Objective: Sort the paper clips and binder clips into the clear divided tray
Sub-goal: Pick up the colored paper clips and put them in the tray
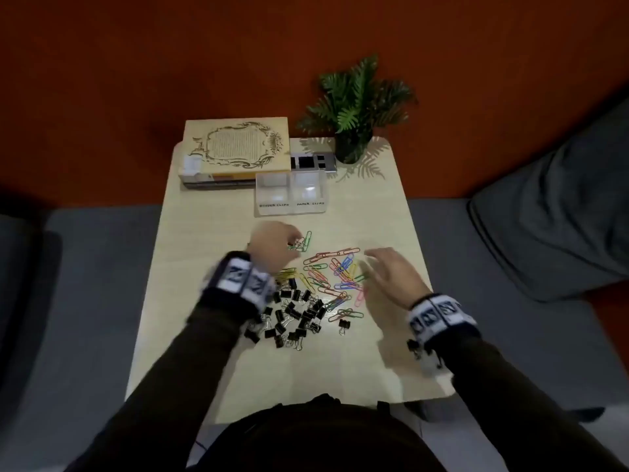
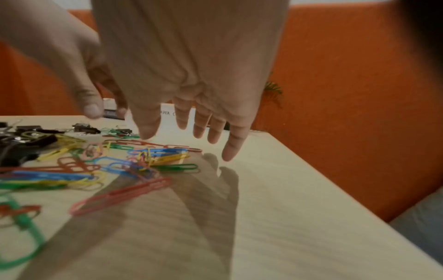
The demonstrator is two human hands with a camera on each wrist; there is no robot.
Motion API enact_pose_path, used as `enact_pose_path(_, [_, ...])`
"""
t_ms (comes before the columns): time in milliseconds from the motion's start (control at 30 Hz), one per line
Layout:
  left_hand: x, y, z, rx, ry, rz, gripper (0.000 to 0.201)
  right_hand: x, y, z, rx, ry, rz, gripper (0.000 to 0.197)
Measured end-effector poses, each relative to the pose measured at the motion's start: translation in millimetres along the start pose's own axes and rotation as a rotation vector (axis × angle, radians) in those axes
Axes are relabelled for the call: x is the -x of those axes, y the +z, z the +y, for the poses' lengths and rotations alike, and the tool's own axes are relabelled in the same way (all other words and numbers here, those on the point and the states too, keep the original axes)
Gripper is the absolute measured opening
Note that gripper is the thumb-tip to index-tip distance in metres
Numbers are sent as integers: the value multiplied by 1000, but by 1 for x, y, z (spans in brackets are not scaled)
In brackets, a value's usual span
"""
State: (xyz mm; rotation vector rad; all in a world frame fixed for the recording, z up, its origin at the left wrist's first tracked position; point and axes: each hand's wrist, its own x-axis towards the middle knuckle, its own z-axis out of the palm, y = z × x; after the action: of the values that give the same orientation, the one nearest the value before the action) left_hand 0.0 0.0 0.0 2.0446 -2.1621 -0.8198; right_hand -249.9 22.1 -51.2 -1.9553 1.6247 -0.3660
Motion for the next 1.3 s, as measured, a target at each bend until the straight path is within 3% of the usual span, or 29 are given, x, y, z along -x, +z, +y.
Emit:
enact_pose_path(67, [-10,18,25,-46,55,-103,55,-16,11,-12,92,-15,-160,49])
enact_pose_path(167, [-21,40,38,-197,125,-212,50,-29,20,-22,178,7,-262,67])
enact_pose_path(267, [-28,51,26,-221,119,-197,38,-27,28,-21,312,-36,-237,47])
enact_pose_path(400, [-29,64,22,-228,137,-125,23,-18,45,-24,147,-73,-67,18])
enact_pose_path(500, [-30,75,15,-212,131,-86,17,-15,50,-23,78,-32,14,11])
enact_pose_path(633, [-30,80,9,-202,130,-129,18,-14,49,-24,-9,50,51,3])
enact_pose_path(867, [-26,46,5,19,114,-157,11,-16,45,-20,-197,146,72,27])
enact_pose_path(967, [-32,15,2,177,65,-43,5,-13,42,-17,-256,224,84,31])
enact_pose_path(1033, [-45,-9,5,258,37,67,15,-10,41,-15,-268,240,78,33])
enact_pose_path(1167, [-87,-47,17,139,21,189,11,-6,40,-15,-315,283,55,27])
enact_pose_path(1300, [-121,-55,32,-43,-4,35,18,-5,33,-19,-312,283,60,32])
